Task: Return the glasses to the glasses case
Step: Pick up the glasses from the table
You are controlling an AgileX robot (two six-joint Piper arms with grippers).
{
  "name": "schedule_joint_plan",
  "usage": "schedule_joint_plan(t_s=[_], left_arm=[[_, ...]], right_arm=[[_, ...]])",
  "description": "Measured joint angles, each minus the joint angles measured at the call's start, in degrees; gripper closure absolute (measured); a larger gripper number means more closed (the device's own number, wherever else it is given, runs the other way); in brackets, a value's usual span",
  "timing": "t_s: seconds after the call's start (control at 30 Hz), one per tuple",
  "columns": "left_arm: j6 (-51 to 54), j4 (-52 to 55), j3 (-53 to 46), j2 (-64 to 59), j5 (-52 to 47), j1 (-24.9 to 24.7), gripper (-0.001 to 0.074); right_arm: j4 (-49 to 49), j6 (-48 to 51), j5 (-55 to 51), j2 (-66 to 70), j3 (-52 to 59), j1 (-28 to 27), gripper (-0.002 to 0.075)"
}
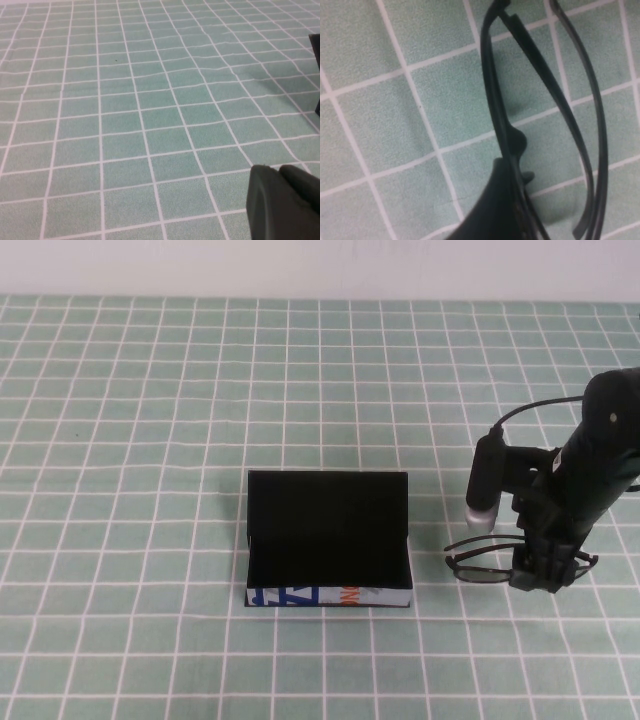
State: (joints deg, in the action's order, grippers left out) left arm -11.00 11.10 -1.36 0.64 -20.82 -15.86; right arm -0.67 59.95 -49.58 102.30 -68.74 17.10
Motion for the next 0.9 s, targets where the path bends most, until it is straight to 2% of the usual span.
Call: schedule_joint_plan(t_s=[0.37,0.47,0.67,0.9], left_arm=[[0.0,0.3,0.0,0.0,0.0,0.0,0.0737],[0.0,0.3,0.0,0.0,0.0,0.0,0.0737],[0.0,0.3,0.0,0.0,0.0,0.0,0.0737],[0.0,0.3,0.0,0.0,0.0,0.0,0.0737]], right_arm=[[-0.1,0.0,0.1,3.1,0.0,0.0,0.0175],[-0.1,0.0,0.2,3.3,0.0,0.0,0.0218],[-0.1,0.0,0.2,3.3,0.0,0.0,0.0366],[-0.1,-0.2,0.2,3.3,0.0,0.0,0.0398]])
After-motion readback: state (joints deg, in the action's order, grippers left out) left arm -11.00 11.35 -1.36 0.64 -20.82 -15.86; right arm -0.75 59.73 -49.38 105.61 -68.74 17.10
